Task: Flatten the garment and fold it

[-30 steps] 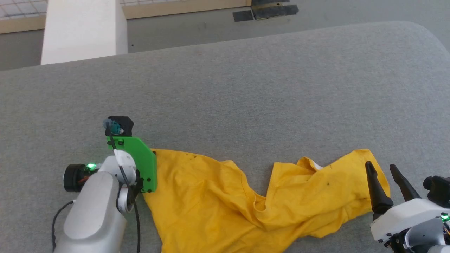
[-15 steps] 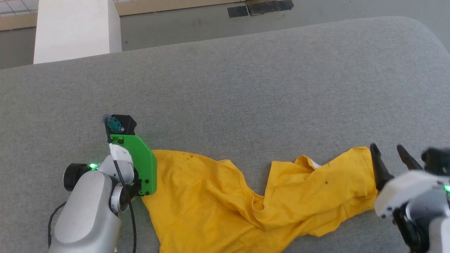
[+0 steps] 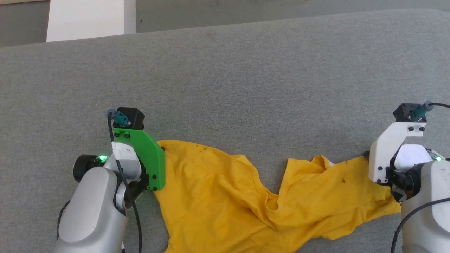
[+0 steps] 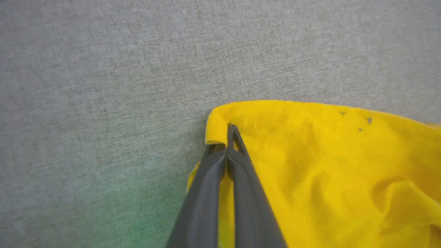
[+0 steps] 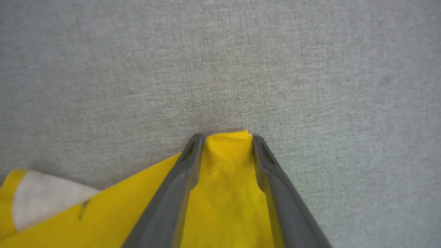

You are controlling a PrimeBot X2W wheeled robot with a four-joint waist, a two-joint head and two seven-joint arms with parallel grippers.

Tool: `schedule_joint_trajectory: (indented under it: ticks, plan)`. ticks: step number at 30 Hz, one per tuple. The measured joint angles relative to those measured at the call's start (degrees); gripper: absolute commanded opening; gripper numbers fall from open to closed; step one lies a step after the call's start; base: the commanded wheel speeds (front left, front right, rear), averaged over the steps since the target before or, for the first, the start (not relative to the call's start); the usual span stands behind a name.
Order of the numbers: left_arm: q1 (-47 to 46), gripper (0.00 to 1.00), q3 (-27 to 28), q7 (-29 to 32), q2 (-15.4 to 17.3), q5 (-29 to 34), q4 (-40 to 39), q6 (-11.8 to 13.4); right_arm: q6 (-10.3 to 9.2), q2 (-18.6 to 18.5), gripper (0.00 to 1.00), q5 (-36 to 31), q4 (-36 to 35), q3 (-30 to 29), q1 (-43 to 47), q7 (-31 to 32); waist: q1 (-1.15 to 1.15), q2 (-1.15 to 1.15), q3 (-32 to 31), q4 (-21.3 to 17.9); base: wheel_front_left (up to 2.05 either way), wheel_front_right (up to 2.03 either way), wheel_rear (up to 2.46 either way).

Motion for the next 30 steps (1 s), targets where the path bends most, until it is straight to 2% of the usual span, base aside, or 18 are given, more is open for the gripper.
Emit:
schedule_joint_trajectory:
  ticks: [3,8,12,16,19,24,28,29,30]
  plan:
    - [0.0,0.00,0.0,-0.5,-0.1,-0.7,0.2,-0.1,0.01,-0.1,0.00,-0.2,-0.5,0.2,-0.1,2.2,0.00,0.00,-0.2,0.2,0.00,0.00,0.00]
    - [0.0,0.00,-0.5,-3.2,0.6,-1.8,0.4,-3.0,0.01,0.0,0.00,-0.6,-2.3,-0.3,1.1,-0.9,0.00,0.00,-0.9,0.4,0.00,0.00,0.00]
    - [-0.2,0.00,-0.4,-6.7,3.1,-2.0,-1.2,-4.4,0.00,-1.0,0.00,0.0,-5.5,0.3,0.9,-4.4,0.00,0.00,-1.5,0.2,0.00,0.00,0.00]
    - [-3.3,0.00,1.8,-11.3,6.8,-2.1,-4.4,-4.9,0.00,-4.4,0.00,0.6,-9.0,1.3,-2.4,-7.6,0.00,0.00,-2.0,0.6,0.00,0.00,0.00]
    - [-7.1,0.00,2.7,-14.5,9.8,0.9,-6.5,-4.9,0.00,-6.9,0.00,0.8,-10.3,1.6,-6.4,-9.1,0.00,0.00,-2.0,1.2,0.00,0.00,0.00]
    - [-15.5,0.00,4.2,-19.9,12.8,5.9,-7.3,-3.4,0.01,-11.7,0.00,0.2,-10.1,5.2,-16.5,-11.2,0.00,0.00,-0.3,2.0,0.00,0.00,0.00]
    - [-24.3,0.00,5.2,-23.3,14.0,9.1,-6.1,-1.8,0.00,-13.7,0.00,-1.8,-9.2,8.2,-27.0,-13.1,0.00,0.00,2.2,2.6,0.00,0.00,0.00]
    - [-30.9,0.00,7.4,-27.2,14.6,10.1,-4.4,0.5,0.01,-14.2,0.00,-3.3,-8.0,10.4,-35.2,-16.3,0.01,0.00,4.6,2.8,0.00,0.00,0.00]
    - [-32.8,0.00,8.2,-28.4,14.9,10.7,-3.7,1.4,0.00,-14.2,0.00,-3.8,-7.6,10.9,-37.5,-17.6,0.01,0.00,5.3,2.9,0.00,0.00,0.00]
